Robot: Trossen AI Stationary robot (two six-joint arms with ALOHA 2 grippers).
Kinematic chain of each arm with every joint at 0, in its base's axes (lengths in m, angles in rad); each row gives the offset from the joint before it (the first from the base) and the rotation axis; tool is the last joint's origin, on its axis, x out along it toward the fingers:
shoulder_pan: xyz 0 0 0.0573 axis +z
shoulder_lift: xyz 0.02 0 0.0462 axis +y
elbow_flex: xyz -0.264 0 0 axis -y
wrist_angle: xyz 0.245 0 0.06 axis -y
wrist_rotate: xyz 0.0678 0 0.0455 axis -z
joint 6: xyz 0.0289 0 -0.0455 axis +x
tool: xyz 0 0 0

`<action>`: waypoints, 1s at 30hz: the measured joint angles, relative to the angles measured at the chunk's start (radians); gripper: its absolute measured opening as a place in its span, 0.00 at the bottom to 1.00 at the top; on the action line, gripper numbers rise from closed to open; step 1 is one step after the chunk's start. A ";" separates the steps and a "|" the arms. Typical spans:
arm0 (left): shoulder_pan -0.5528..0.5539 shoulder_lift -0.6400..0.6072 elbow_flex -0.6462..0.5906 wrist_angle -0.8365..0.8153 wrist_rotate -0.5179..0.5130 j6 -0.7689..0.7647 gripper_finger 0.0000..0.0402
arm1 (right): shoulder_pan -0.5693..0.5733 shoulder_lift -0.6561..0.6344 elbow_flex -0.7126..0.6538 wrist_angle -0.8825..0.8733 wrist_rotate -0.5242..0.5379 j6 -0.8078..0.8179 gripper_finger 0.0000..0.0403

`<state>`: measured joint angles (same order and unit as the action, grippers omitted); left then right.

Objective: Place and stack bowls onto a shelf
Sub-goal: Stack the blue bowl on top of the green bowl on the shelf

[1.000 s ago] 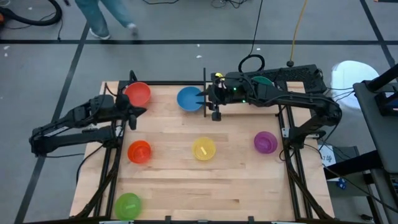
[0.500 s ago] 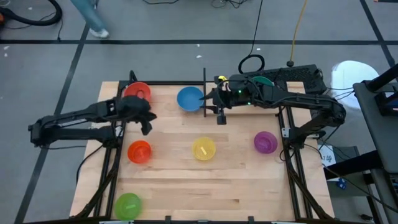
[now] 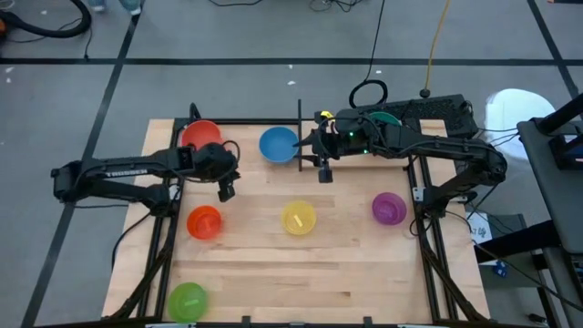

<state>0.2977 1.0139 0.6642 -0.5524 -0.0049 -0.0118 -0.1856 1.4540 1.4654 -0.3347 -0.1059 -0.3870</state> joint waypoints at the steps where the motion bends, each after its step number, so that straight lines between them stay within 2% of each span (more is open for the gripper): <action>1: 0.000 0.010 0.003 -0.004 0.000 0.012 0.12 | 0.000 0.000 0.000 0.000 0.000 0.000 0.31; 5: 0.000 0.056 0.057 -0.028 -0.018 0.086 0.12 | 0.000 0.000 0.000 -0.001 0.000 0.008 0.31; 11: 0.016 0.154 0.179 -0.066 -0.137 0.175 0.12 | 0.000 0.000 0.000 -0.021 0.000 0.008 0.31; 20: 0.081 0.393 0.371 -0.107 -0.124 0.351 0.12 | 0.000 -0.003 0.000 -0.031 0.000 0.008 0.31; 23: 0.095 0.469 0.429 -0.108 -0.087 0.432 0.12 | 0.000 -0.004 0.000 -0.046 0.000 0.005 0.31; 30: 0.104 0.620 0.492 -0.108 -0.065 0.576 0.12 | 0.000 -0.026 0.000 -0.086 0.000 0.005 0.31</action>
<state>0.4015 1.6340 1.1563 -0.6605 -0.0700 0.5642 -0.1860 1.4281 1.4651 -0.4211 -0.1054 -0.3820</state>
